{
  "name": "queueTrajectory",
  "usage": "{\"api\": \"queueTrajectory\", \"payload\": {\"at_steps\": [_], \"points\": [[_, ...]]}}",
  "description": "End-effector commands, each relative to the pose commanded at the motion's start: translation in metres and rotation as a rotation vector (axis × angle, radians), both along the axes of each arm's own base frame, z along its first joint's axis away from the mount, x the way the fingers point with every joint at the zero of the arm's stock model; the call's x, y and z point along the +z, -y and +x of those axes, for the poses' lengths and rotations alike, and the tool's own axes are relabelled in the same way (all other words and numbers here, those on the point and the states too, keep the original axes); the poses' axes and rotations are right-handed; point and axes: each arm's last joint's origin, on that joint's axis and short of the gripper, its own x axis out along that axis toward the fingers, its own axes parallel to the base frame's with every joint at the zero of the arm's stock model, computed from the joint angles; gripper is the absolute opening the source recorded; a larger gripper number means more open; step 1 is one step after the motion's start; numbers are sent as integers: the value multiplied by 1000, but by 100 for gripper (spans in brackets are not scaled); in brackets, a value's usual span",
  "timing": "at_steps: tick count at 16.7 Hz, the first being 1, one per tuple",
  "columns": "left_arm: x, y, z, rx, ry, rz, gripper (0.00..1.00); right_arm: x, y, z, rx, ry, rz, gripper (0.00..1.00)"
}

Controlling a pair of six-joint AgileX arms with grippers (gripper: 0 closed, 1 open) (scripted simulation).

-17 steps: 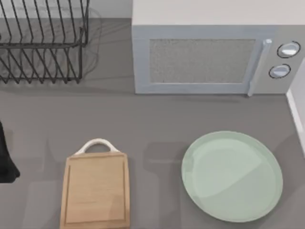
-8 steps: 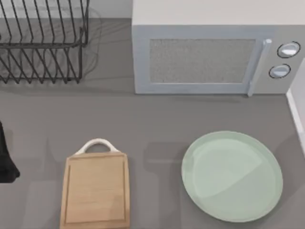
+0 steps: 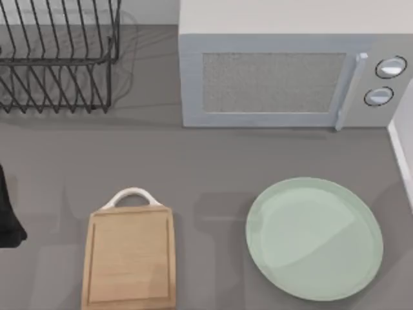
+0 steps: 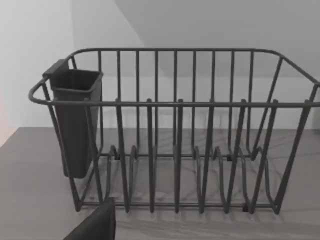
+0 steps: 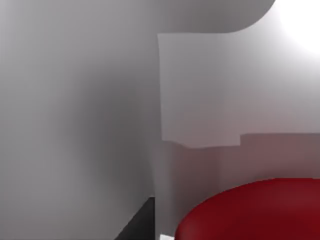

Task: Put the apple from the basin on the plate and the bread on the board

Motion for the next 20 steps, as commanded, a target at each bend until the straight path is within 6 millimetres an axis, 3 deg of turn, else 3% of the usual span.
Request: {"api": "queueTrajectory", "payload": {"at_steps": [8,9,12,18,20], "points": [[0,0,0,0,0,0,100,0,0,0,0,0,0,0],[0,0,0,0,0,0,100,29,1,7,-7,53,-1,0],[0,0,0,0,0,0,100,41,2,10,-7,59,-3,0],[0,0,0,0,0,0,100,113,2,9,-7,42,3,0],[0,0,0,0,0,0,100,128,1,7,-7,52,0,0]]}}
